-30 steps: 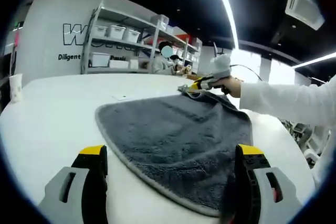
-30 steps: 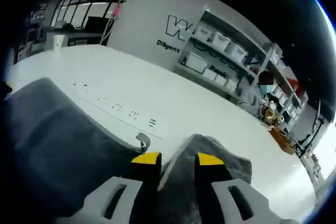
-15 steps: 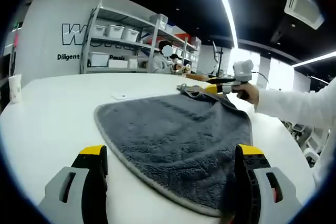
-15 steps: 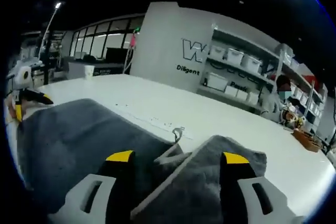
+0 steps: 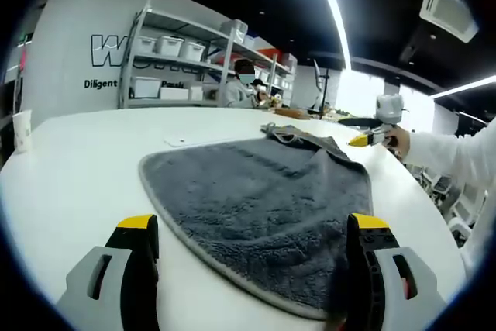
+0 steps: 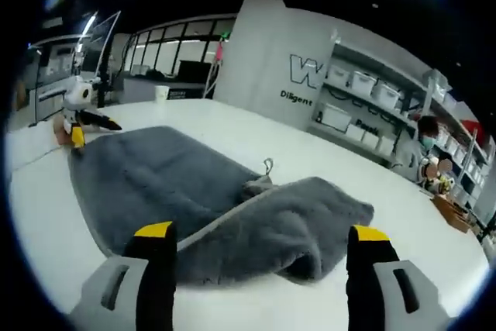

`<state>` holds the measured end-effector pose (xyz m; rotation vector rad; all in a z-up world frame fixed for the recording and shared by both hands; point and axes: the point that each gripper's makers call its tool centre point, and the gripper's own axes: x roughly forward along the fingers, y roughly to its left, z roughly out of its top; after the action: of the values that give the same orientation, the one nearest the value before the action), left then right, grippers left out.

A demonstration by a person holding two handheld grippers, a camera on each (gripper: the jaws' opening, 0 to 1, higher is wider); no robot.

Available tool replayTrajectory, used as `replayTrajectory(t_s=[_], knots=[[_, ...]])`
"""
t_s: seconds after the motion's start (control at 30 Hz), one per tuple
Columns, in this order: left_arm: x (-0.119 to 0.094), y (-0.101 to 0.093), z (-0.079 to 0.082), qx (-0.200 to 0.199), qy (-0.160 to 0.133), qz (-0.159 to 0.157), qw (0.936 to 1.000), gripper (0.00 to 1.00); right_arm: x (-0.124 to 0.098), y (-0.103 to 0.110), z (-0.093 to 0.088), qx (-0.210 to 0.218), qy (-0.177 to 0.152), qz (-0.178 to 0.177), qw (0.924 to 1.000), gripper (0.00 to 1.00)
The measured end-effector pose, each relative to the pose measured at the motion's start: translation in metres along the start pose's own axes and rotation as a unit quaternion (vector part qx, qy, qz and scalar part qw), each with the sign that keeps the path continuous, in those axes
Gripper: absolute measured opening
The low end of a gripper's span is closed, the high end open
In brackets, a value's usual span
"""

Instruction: Open the folded towel by lifting each exposed corner and separating the folded layers until the towel lies flat within the target outline without major curled edges

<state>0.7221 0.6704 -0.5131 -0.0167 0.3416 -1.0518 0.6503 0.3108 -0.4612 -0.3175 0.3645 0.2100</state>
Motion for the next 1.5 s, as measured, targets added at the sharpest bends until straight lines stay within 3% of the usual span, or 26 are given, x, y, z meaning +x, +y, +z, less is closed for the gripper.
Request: replayTrajectory(t_s=[0.3, 0.57, 0.87, 1.03, 1.33, 1.5], knots=[[0.000, 0.001, 0.000, 0.003, 0.003, 0.000, 1.0000, 1.00, -0.031, -0.009, -0.015, 0.018, 0.005, -0.013, 0.9997, 0.99], [0.000, 0.002, 0.001, 0.004, 0.002, -0.001, 1.0000, 1.00, -0.039, -0.017, -0.020, 0.038, 0.007, -0.023, 0.9990, 0.99], [0.000, 0.002, 0.001, 0.002, 0.002, -0.001, 1.0000, 1.00, -0.016, -0.022, -0.005, 0.096, -0.002, -0.019, 0.9952, 0.99], [0.000, 0.002, 0.001, 0.003, 0.001, -0.001, 1.0000, 1.00, 0.004, -0.027, 0.005, 0.070, 0.002, -0.028, 0.9972, 0.96], [0.000, 0.002, 0.001, 0.002, 0.001, -0.001, 1.0000, 1.00, 0.056, -0.038, 0.026, 0.071, 0.012, -0.043, 0.9965, 0.91], [0.000, 0.001, 0.000, 0.002, 0.002, 0.001, 1.0000, 1.00, 0.084, -0.049, 0.034, 0.052, 0.019, -0.074, 0.9957, 0.81]])
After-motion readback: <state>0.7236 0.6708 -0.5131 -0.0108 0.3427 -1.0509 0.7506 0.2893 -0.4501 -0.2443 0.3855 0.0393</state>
